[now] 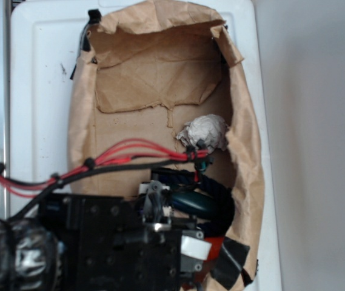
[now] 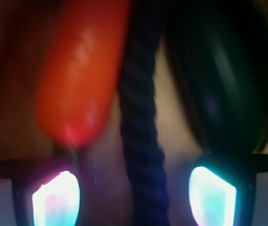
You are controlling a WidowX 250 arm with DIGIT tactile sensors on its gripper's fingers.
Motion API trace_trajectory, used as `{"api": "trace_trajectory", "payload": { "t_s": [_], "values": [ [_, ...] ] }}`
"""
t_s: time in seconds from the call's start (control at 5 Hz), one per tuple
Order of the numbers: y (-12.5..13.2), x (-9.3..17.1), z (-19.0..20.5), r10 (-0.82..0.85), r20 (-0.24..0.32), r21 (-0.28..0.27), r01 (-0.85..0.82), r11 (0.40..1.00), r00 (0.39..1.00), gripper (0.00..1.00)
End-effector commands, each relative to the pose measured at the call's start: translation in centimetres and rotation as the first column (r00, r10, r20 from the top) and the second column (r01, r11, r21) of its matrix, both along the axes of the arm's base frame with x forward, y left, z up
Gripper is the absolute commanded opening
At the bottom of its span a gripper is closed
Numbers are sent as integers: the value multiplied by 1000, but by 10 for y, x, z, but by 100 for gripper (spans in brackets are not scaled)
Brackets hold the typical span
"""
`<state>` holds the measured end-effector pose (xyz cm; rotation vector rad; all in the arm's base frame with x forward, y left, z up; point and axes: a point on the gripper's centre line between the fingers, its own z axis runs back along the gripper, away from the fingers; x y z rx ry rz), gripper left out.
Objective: Grab the blue rope.
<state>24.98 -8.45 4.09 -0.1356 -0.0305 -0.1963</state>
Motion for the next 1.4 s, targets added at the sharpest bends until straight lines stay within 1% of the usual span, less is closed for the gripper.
{"api": "trace_trajectory", "payload": {
  "t_s": [0.0, 0.2, 0.4, 0.6, 0.8, 1.0, 1.2],
  "values": [
    [38, 9, 37, 84, 30, -69, -82, 994, 996, 100],
    [42, 2, 34, 68, 50, -58, -65, 996, 996, 100],
    [33, -5, 24, 13, 29, -64, -11, 998, 1000, 100],
    [17, -10, 14, -14, 16, -54, 15, 998, 1000, 100],
    [2, -12, 2, -54, -27, -61, 52, 997, 998, 100],
    [-12, -13, -16, -86, -58, -27, 84, 996, 995, 100],
    [-12, -12, -20, -84, -49, -6, 83, 996, 995, 100]
  ]
}}
